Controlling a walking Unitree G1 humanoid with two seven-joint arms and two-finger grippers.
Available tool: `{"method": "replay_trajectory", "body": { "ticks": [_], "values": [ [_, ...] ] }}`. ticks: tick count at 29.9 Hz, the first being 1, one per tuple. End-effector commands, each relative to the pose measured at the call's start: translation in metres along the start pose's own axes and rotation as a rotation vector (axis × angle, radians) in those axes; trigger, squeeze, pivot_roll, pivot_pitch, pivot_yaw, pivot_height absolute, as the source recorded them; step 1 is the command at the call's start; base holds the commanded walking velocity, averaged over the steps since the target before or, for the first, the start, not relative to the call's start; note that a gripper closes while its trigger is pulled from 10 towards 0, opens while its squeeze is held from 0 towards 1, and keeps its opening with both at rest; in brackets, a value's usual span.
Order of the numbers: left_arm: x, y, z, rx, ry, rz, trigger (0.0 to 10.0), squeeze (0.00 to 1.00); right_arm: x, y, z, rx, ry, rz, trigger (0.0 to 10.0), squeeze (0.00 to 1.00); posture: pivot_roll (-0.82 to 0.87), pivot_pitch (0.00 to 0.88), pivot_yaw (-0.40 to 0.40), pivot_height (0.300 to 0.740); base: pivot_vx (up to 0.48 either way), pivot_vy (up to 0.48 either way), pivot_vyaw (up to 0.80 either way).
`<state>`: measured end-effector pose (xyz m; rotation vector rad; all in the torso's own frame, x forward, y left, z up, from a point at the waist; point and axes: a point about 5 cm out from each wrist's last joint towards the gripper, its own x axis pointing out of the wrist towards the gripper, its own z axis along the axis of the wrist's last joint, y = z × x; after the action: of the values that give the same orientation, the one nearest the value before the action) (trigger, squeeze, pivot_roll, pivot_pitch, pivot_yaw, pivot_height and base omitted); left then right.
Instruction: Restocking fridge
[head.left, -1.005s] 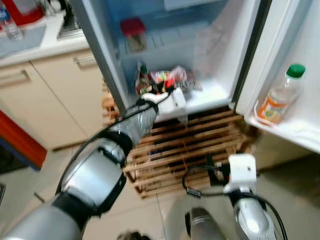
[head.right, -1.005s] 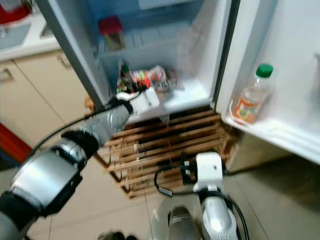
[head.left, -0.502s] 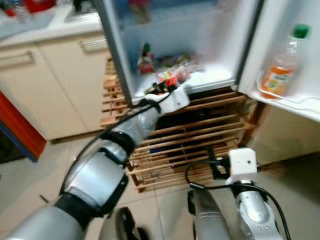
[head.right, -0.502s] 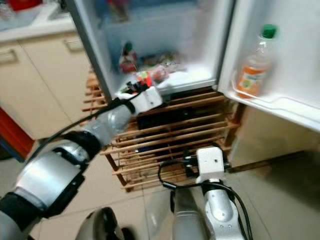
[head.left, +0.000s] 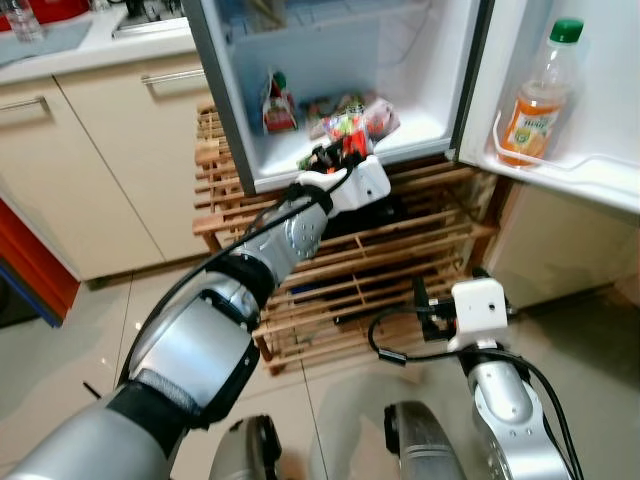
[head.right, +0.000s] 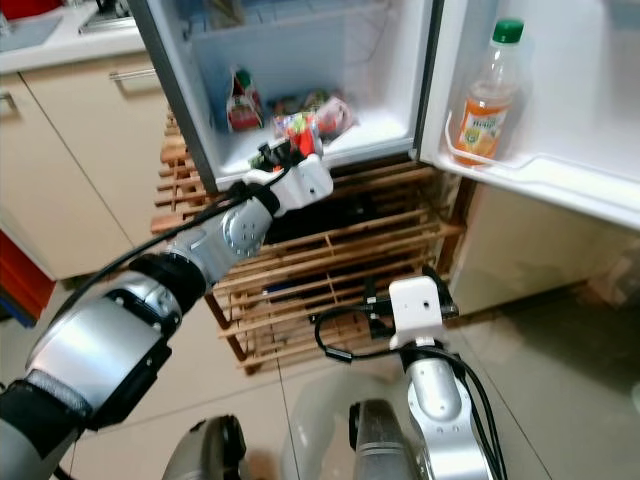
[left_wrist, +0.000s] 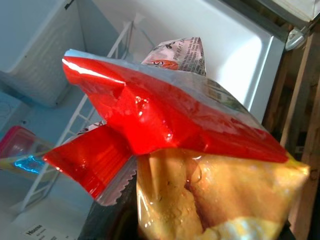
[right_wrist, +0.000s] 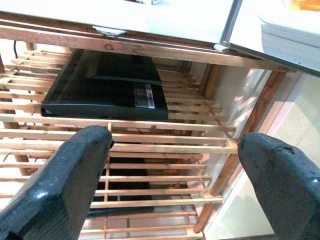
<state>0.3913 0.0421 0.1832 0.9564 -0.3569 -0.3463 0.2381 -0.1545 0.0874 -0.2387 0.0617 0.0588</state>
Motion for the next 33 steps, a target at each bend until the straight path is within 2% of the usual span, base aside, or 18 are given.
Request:
{"method": "replay_trajectory", "body": {
  "ticks": [1, 7, 19, 25, 29, 33],
  "values": [
    [0.002, 0.010, -0.002, -0.023, 0.004, 0.005, 10.0, 0.00, 0.006, 0.002, 0.005, 0.006, -0.028, 0.012, 10.0, 0.08, -0.41, 0.000, 0.123, 0.630, 0.000, 0.000, 0.00],
    [0.005, 0.014, 0.001, -0.060, 0.008, -0.019, 10.0, 0.00, 0.006, 0.007, 0.004, 0.018, -0.036, 0.016, 10.0, 0.08, -0.41, 0.000, 0.135, 0.630, 0.354, 0.000, 0.00],
    [0.012, 0.018, 0.014, -0.054, -0.021, -0.036, 10.0, 0.00, 0.004, 0.014, 0.001, 0.036, -0.037, 0.021, 10.0, 0.08, -0.41, 0.000, 0.157, 0.630, 0.480, 0.000, 0.00],
    [0.012, 0.019, 0.013, -0.059, -0.016, -0.030, 10.0, 0.00, 0.003, 0.015, 0.000, 0.050, -0.034, 0.028, 10.0, 0.08, -0.41, 0.000, 0.161, 0.630, 0.480, 0.000, 0.00],
    [0.012, 0.011, 0.013, -0.004, 0.006, -0.062, 10.0, 0.00, -0.001, 0.016, -0.004, 0.054, -0.020, 0.038, 10.0, 0.07, -0.41, 0.000, 0.162, 0.630, 0.442, 0.000, 0.00],
    [0.010, -0.002, 0.013, -0.007, 0.033, -0.142, 10.0, 0.00, -0.005, 0.018, -0.006, 0.056, -0.012, 0.043, 10.0, 0.08, -0.42, 0.000, 0.169, 0.630, 0.000, 0.000, 0.00]
  ]
}}
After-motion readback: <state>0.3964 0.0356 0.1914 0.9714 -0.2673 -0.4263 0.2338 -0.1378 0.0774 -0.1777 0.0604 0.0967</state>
